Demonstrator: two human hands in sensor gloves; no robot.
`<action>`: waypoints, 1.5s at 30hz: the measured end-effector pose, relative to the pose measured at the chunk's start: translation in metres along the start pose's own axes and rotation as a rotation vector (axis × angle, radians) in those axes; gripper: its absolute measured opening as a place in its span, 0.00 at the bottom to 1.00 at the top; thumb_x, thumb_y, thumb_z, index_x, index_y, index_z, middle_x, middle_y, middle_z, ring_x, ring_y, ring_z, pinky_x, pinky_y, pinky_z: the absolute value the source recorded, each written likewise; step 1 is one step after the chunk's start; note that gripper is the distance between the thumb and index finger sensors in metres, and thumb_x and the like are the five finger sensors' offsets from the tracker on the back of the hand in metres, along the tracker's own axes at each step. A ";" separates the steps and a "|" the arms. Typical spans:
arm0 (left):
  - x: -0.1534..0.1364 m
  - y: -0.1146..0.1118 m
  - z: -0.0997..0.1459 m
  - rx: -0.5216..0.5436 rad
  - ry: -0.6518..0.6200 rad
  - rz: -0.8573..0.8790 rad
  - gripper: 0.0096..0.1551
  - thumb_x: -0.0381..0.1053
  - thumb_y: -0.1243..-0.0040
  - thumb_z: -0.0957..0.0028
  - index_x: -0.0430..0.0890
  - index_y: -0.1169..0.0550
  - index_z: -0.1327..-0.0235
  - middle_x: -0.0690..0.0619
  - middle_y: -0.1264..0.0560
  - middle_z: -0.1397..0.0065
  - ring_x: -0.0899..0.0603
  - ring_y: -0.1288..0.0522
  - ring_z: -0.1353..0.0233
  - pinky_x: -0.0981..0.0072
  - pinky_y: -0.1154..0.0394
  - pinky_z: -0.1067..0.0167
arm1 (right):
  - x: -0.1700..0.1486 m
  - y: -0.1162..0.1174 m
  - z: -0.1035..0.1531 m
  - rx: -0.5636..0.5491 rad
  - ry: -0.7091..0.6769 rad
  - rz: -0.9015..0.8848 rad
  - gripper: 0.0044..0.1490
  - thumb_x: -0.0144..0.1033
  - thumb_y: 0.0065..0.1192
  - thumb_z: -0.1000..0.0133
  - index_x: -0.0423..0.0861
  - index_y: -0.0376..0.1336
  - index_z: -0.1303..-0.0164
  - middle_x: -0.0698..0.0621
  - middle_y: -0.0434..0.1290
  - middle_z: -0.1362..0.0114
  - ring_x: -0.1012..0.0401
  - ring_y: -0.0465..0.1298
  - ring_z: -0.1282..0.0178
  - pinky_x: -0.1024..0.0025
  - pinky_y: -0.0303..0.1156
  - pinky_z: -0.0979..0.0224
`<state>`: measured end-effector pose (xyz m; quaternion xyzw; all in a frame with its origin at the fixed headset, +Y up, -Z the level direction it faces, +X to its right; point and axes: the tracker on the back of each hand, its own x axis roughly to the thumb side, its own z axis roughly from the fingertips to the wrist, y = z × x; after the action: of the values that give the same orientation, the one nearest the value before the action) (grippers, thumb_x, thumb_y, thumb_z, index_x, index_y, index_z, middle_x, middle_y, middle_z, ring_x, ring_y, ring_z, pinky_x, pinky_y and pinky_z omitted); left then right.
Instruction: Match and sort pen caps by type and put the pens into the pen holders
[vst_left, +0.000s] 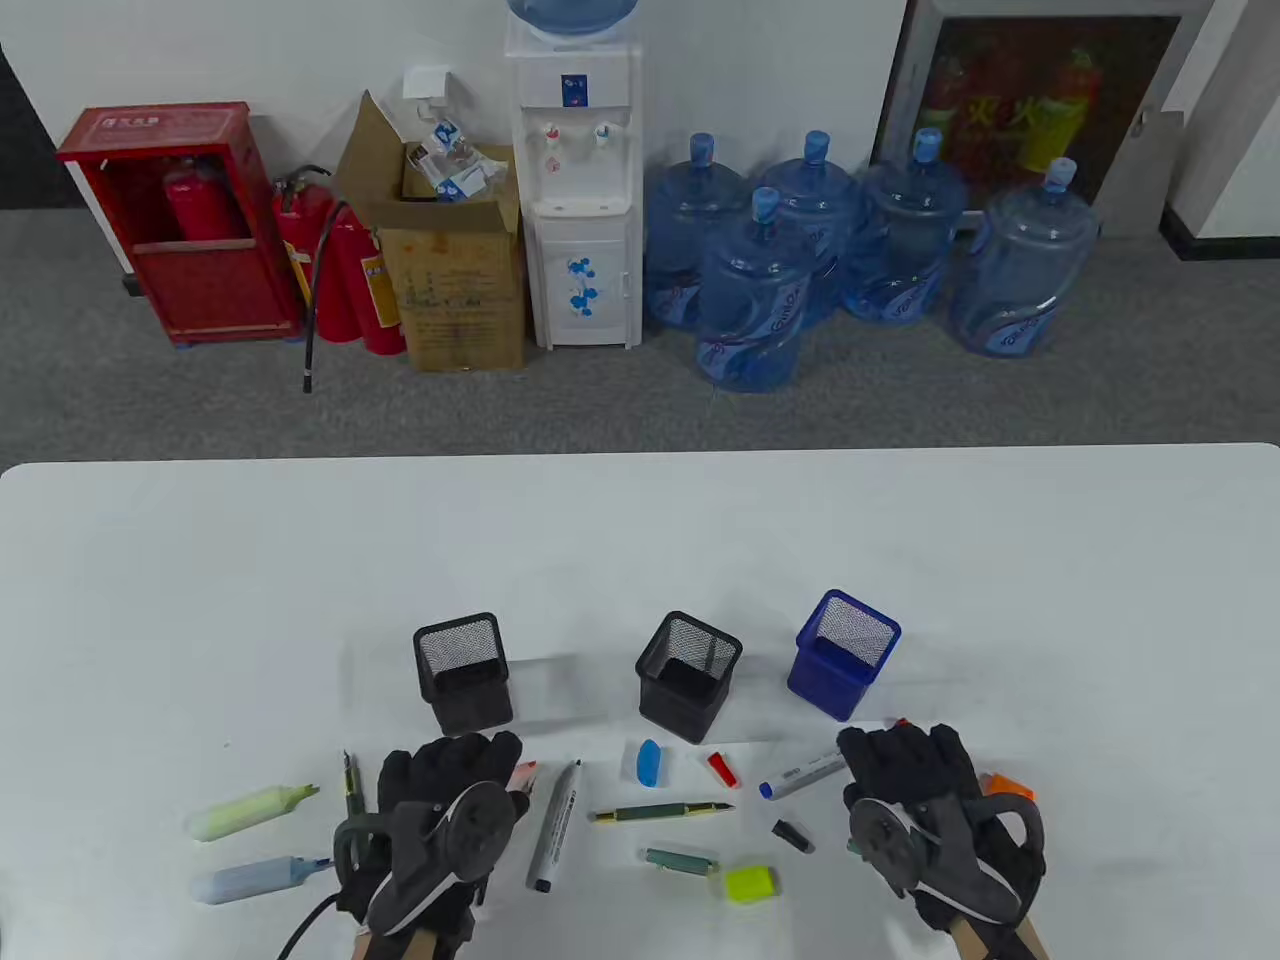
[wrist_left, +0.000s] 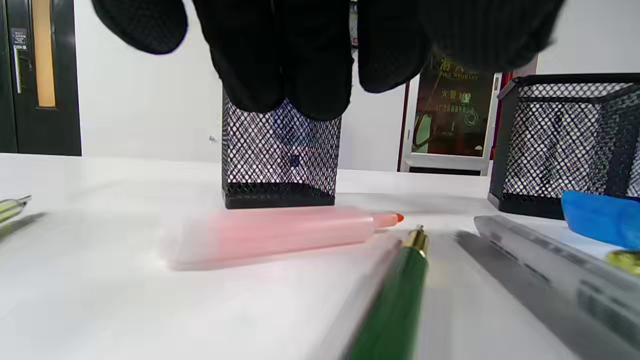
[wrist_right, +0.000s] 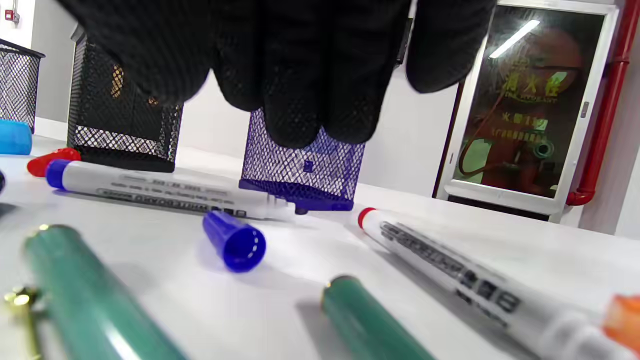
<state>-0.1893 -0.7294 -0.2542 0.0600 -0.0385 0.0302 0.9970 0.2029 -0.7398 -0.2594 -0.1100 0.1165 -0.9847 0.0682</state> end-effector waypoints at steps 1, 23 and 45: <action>0.000 0.000 0.000 -0.010 -0.002 0.001 0.37 0.63 0.43 0.58 0.61 0.26 0.30 0.50 0.23 0.23 0.37 0.24 0.25 0.28 0.37 0.26 | 0.001 0.000 0.000 0.009 -0.003 0.001 0.38 0.54 0.59 0.52 0.55 0.64 0.30 0.56 0.77 0.29 0.56 0.77 0.25 0.44 0.68 0.21; -0.002 0.003 -0.001 -0.008 0.008 -0.014 0.38 0.59 0.36 0.59 0.59 0.27 0.29 0.53 0.19 0.31 0.40 0.19 0.33 0.30 0.34 0.28 | -0.007 0.001 0.001 0.022 0.033 -0.001 0.38 0.55 0.59 0.52 0.56 0.64 0.29 0.57 0.77 0.29 0.57 0.77 0.25 0.43 0.68 0.21; 0.022 -0.021 -0.006 -0.266 -0.006 -0.276 0.44 0.58 0.22 0.70 0.59 0.23 0.33 0.58 0.10 0.47 0.47 0.11 0.49 0.37 0.26 0.33 | -0.011 0.001 0.000 0.019 0.043 -0.001 0.38 0.55 0.59 0.52 0.56 0.65 0.30 0.57 0.77 0.29 0.57 0.78 0.25 0.43 0.68 0.21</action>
<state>-0.1658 -0.7487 -0.2610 -0.0675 -0.0366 -0.1122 0.9907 0.2140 -0.7391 -0.2619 -0.0880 0.1083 -0.9880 0.0663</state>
